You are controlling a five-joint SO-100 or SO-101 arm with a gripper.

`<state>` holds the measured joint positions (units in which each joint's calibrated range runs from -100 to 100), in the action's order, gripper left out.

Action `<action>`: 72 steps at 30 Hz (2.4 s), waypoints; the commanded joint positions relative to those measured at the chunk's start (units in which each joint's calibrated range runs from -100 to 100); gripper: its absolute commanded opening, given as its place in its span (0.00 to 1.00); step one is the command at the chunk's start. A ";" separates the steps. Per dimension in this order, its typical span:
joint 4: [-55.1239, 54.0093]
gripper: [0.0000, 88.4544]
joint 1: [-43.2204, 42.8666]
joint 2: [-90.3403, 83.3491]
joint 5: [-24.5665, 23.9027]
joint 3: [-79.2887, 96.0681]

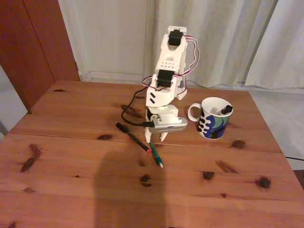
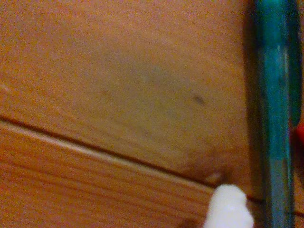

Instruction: Clean up the desk and place the pens and markers into the cup

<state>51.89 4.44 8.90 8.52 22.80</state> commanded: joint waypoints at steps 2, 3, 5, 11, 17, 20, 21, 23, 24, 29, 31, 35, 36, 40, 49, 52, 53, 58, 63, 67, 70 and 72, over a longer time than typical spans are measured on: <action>-0.06 0.20 1.23 0.99 1.64 -3.33; -0.23 0.20 1.63 1.49 1.90 -3.33; -0.40 0.20 2.28 2.56 2.74 -3.33; -0.49 0.20 4.05 4.30 4.84 -3.33; -0.49 0.16 4.93 5.29 6.20 -3.33; -0.49 0.03 5.25 5.29 7.04 -3.33; -0.49 0.00 5.25 5.21 7.09 -3.33; -0.49 0.01 5.25 4.63 7.09 -3.33; -0.49 0.01 5.17 4.55 6.88 -3.33; -0.66 0.01 4.37 1.73 5.10 -4.86; -0.75 0.01 3.97 -1.24 1.80 -5.94; -6.94 0.01 0.35 -8.11 -5.90 -5.76; -9.35 0.01 -0.22 -10.10 -7.63 -5.04; -19.93 0.01 -2.71 -18.62 -13.50 0.28; -40.06 0.01 -7.05 -41.71 -21.62 20.03; -42.55 0.01 -8.74 -50.40 -22.56 27.42; -42.81 0.01 -9.46 -53.29 -22.56 29.77; -42.90 0.01 -14.29 -65.87 -22.56 40.14; -42.90 0.01 -20.64 -76.21 -22.30 47.44; -42.73 0.01 -24.98 -82.67 -22.30 51.41; -42.73 0.01 -27.48 -86.14 -22.30 54.29; -42.73 0.01 -28.76 -87.63 -22.25 56.01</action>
<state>10.83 -22.41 -75.59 -13.80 78.00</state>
